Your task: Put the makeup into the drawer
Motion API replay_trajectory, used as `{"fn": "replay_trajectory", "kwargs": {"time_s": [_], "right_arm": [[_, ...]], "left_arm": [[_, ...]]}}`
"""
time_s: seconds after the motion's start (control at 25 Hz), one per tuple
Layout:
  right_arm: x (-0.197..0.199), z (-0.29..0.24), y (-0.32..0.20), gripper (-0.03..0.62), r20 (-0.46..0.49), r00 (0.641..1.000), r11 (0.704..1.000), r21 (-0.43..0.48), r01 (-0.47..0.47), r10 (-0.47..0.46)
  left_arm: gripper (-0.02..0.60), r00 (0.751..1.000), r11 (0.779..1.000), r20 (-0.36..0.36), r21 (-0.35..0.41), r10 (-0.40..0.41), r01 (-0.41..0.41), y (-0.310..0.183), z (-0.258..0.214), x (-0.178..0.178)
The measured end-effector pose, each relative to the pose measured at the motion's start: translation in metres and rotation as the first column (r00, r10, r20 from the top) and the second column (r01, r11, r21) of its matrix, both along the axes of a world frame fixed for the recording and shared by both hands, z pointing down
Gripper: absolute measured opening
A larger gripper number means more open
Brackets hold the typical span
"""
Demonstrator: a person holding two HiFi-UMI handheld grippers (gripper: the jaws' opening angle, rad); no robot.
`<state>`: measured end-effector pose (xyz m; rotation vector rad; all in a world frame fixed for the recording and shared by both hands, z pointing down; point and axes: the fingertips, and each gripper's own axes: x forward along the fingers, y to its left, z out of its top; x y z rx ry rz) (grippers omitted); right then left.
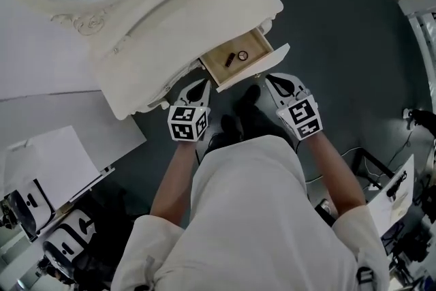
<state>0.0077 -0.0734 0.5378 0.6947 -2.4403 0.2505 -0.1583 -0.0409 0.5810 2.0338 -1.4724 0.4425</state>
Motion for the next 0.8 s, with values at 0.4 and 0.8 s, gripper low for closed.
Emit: {"fn": "replay_trajectory", "kwargs": {"time_s": [0.4, 0.8], "right_arm": [[0.016, -0.041, 0.019, 0.029, 0.026, 0.999, 0.996, 0.078, -0.032, 0.030], [0.043, -0.088, 0.001, 0.029, 0.083, 0.996, 0.990, 0.142, 0.017, -0.029]], "left_arm": [[0.017, 1.000, 0.995, 0.008, 0.096, -0.021, 0.021, 0.044, -0.046, -0.005], [0.017, 0.991, 0.966, 0.027, 0.229, -0.130, 0.121, 0.042, -0.115, 0.007]]}}
